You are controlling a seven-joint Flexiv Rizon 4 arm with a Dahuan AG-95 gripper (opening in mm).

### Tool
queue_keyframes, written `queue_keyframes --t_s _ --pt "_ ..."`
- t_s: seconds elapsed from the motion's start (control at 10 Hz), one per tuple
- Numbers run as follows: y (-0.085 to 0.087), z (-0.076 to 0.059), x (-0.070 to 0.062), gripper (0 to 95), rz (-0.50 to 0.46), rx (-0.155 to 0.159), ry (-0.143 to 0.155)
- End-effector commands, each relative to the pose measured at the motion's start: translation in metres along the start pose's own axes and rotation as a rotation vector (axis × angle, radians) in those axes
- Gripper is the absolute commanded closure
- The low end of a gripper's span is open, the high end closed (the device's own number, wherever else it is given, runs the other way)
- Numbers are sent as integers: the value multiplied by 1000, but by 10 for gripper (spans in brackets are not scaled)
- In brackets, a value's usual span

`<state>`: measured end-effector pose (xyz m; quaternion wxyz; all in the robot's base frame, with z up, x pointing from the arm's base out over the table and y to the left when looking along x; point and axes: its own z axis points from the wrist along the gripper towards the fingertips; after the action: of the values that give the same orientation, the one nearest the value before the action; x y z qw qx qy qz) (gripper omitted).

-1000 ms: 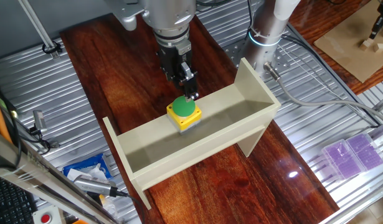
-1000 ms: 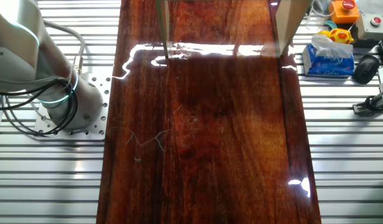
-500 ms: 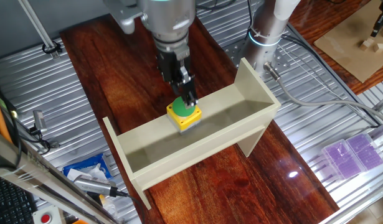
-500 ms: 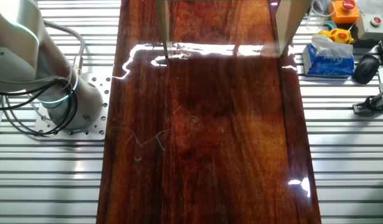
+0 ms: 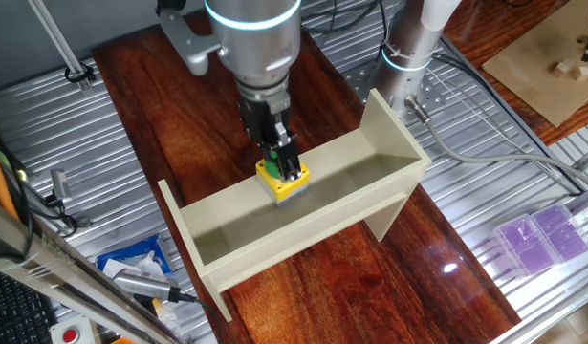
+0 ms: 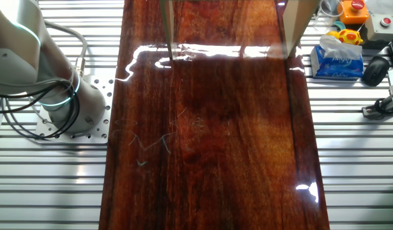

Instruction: Take the object down from the shelf

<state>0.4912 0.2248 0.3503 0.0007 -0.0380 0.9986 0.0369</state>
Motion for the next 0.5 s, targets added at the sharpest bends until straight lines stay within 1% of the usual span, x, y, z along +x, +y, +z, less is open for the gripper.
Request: queue_keyframes --t_s 0.1,0.3,0.5 --pt "-2 6 0 0 1 0 -10" --pt "-3 15 0 0 1 0 -22" --pt "-3 20 3 0 3 0 -25"
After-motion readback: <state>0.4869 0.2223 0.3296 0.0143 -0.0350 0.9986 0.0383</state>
